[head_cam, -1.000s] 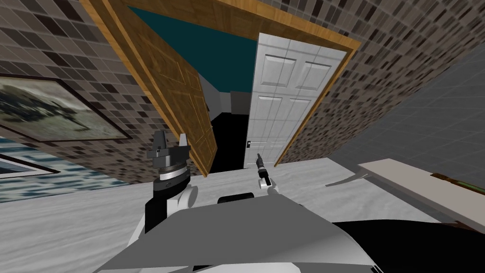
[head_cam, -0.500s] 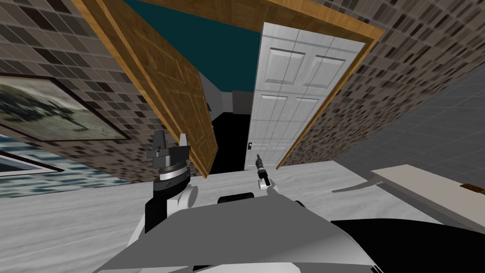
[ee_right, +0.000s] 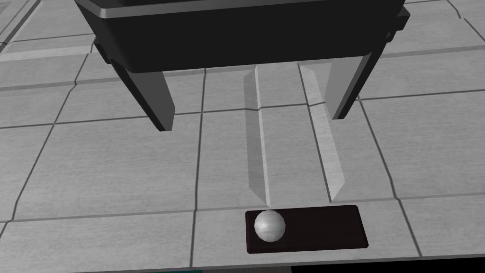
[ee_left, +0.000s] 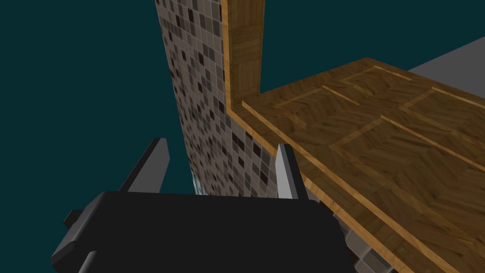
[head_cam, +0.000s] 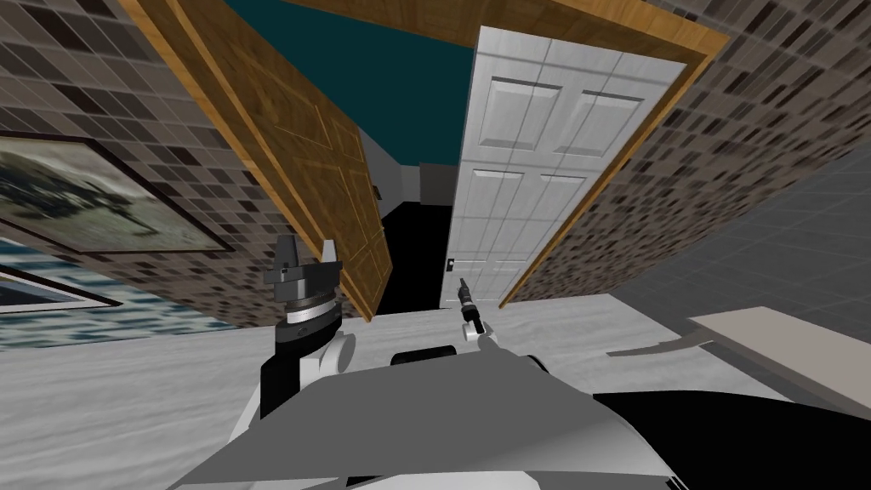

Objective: Push the door open

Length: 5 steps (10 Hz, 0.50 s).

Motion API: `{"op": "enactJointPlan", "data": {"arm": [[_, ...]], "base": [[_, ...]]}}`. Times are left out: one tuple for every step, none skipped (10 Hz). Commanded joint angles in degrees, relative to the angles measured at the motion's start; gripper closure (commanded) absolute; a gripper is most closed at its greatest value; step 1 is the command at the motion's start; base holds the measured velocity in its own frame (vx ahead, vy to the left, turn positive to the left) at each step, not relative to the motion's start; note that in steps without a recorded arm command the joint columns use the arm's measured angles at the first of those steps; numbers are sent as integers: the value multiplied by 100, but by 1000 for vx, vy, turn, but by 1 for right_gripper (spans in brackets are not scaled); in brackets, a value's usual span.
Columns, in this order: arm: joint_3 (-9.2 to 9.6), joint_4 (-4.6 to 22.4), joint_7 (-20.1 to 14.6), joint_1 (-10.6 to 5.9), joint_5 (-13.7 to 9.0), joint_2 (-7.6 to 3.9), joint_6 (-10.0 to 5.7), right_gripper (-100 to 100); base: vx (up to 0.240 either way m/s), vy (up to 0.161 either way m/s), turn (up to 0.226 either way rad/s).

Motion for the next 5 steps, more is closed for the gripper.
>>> {"op": "enactJointPlan", "data": {"arm": [[-14,168,-5,-75,1,3,-63,-100],[-24,305,-17,-134,10,12,-95,-100],[-22,269,-12,-125,3,1,-84,-100],[-37,295,-7,-129,-4,-15,-106,-100],[-41,298,-5,-128,-6,-19,-109,-100]], "base": [[69,-15,25],[64,-16,39],[30,-8,11],[107,-12,19],[176,-5,23]]}}
